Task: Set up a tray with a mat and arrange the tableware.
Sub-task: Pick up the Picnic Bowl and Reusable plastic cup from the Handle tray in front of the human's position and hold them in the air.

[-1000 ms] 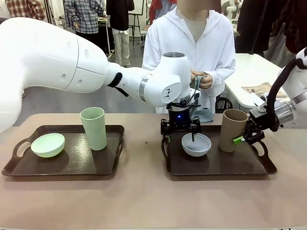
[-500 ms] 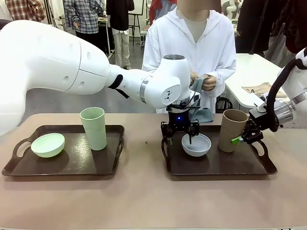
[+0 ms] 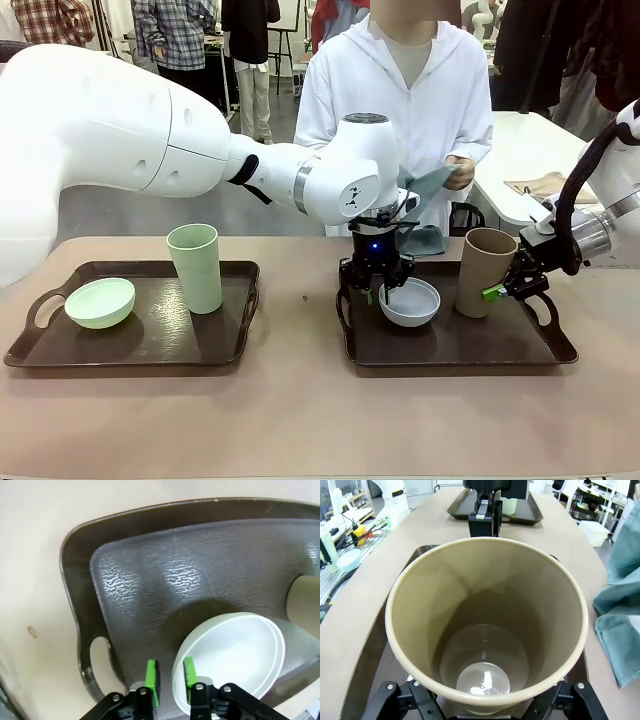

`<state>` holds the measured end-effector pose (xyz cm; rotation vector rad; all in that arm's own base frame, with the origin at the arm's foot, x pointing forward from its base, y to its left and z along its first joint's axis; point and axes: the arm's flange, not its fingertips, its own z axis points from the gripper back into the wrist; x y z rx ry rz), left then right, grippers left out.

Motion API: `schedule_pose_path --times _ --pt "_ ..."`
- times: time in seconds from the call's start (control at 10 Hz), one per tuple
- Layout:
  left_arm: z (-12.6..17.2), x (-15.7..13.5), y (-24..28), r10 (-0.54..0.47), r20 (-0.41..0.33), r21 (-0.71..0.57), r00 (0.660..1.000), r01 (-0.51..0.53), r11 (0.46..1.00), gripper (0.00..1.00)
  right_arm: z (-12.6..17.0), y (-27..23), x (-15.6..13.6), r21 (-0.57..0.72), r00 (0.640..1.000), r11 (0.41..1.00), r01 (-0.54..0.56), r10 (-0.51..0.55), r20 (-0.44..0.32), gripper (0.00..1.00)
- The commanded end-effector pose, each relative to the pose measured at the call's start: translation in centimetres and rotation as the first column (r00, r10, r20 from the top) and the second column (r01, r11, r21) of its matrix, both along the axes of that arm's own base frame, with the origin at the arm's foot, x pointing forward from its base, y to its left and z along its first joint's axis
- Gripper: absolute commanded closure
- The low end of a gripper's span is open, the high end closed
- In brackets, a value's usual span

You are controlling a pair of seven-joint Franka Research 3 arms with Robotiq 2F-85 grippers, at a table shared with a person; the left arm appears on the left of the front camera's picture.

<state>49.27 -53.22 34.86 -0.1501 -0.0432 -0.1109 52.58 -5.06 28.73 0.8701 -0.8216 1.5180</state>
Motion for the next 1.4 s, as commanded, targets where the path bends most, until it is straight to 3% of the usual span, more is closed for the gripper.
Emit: schedule_pose_path --times 0.0,0.1,0.2,0.3,0.5,0.6,0.8,0.9,1.0,1.3 --pt "0.2 -0.1 -0.3 0.007 -0.008 0.005 1.000 -0.007 1.000 1.00 -0.6 -0.1 0.4 -0.007 1.000 1.000 0.011 -0.011 -0.017 0.76" --pt "0.3 -0.2 -0.2 0.008 -0.009 0.004 1.000 -0.008 1.000 1.00 -0.6 -0.1 0.4 -0.013 1.000 1.000 0.017 -0.018 -0.025 1.00" --pt "0.4 -0.2 -0.1 0.007 -0.010 0.002 1.000 -0.007 1.000 1.00 -0.6 -0.3 0.5 -0.018 0.999 1.000 0.025 -0.026 -0.033 0.76" --pt "0.5 -0.2 0.0 0.007 -0.010 -0.003 1.000 -0.007 1.000 1.00 -0.6 -0.4 0.5 -0.023 0.999 0.999 0.031 -0.032 -0.038 1.00" --pt "1.0 -0.6 0.4 0.015 0.000 0.015 1.000 -0.015 1.000 1.00 -0.6 0.2 0.5 -0.153 0.998 0.987 0.044 -0.052 -0.047 1.00" --pt "0.3 0.0 -0.1 0.000 0.001 -0.005 1.000 0.000 1.000 1.00 0.0 -0.2 0.1 -0.007 1.000 1.000 0.018 -0.018 -0.022 1.00" --pt "0.3 0.0 -0.1 0.000 0.001 -0.005 1.000 0.000 1.000 1.00 0.0 -0.2 0.1 -0.007 1.000 1.000 0.018 -0.018 -0.022 1.00" --pt "0.2 0.0 -0.1 0.000 0.000 -0.003 1.000 0.000 1.000 0.96 0.3 -0.2 0.2 -0.027 0.999 0.999 0.026 -0.027 -0.028 0.16" --pt "1.4 -0.7 1.7 0.025 -0.001 -0.056 1.000 -0.025 0.998 0.96 1.3 -0.6 -0.4 0.002 1.000 1.000 0.006 -0.006 -0.001 0.16" --pt "9.5 -4.9 2.8 0.001 0.121 -0.081 0.993 0.009 0.997 0.96 9.2 -0.3 -4.0 -0.054 0.998 0.998 -0.015 0.019 0.065 0.16"
